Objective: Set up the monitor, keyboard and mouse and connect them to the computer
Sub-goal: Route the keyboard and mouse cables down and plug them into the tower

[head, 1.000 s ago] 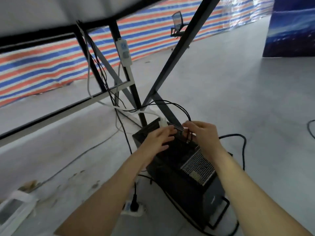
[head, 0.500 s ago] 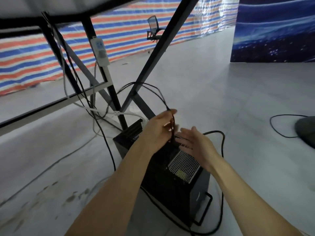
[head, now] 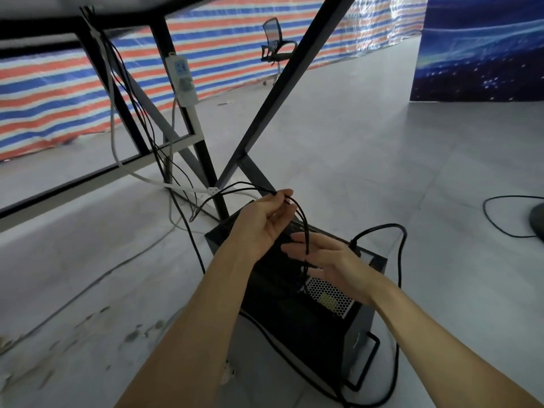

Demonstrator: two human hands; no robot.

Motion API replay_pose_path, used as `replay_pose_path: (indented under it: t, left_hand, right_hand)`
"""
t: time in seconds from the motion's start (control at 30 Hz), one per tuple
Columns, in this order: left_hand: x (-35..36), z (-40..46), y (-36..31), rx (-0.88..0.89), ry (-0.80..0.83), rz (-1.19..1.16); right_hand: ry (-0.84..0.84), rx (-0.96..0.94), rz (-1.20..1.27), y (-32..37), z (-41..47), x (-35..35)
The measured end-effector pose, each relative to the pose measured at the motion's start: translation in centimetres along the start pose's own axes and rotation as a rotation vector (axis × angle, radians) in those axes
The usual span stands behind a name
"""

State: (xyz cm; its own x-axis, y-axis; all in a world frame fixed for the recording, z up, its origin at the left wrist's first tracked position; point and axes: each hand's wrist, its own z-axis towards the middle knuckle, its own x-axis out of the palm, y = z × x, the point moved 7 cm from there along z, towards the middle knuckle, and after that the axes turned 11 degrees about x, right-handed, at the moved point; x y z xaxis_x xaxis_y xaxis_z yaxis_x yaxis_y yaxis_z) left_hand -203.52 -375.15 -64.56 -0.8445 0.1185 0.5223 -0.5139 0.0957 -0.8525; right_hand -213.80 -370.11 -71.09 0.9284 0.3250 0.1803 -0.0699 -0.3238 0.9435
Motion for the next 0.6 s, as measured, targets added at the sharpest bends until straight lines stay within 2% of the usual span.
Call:
replay_pose_path:
  t: [0.1,0.27,0.37,0.47,0.53,0.6]
  left_hand:
    - [-1.5,0.4,-0.4,0.036,-0.101,-0.021]
    - [-5.0,0.5,-1.7,0.187,-0.418,-0.262]
    - [-5.4,0.3,-1.9,0.214,-0.462,-0.282]
    - [-4.1,0.4,-0.1,0.122,-0.345,-0.192]
    - [-2.0,0.3,2.2,-0.027,-0.113,0.009]
    - [0.2,-0.8,5.0,-0.159,0.193,0.351]
  right_hand:
    - [0.065,0.005,0.006,0.0,-0.4,0.6]
    - [0.126,0.125,-0.023,0.1,-1.1,-0.3]
    - [0.063,0.104,0.149,1.6,-1.9,-2.4]
    - [-0.126,-0.036,0.435,3.4,-1.9,-4.7]
    - [-0.291,-0.108,0.583,3.7,-1.9,-6.1]
    - [-0.381,-0.153,0.734,3.9,-1.9,-6.9]
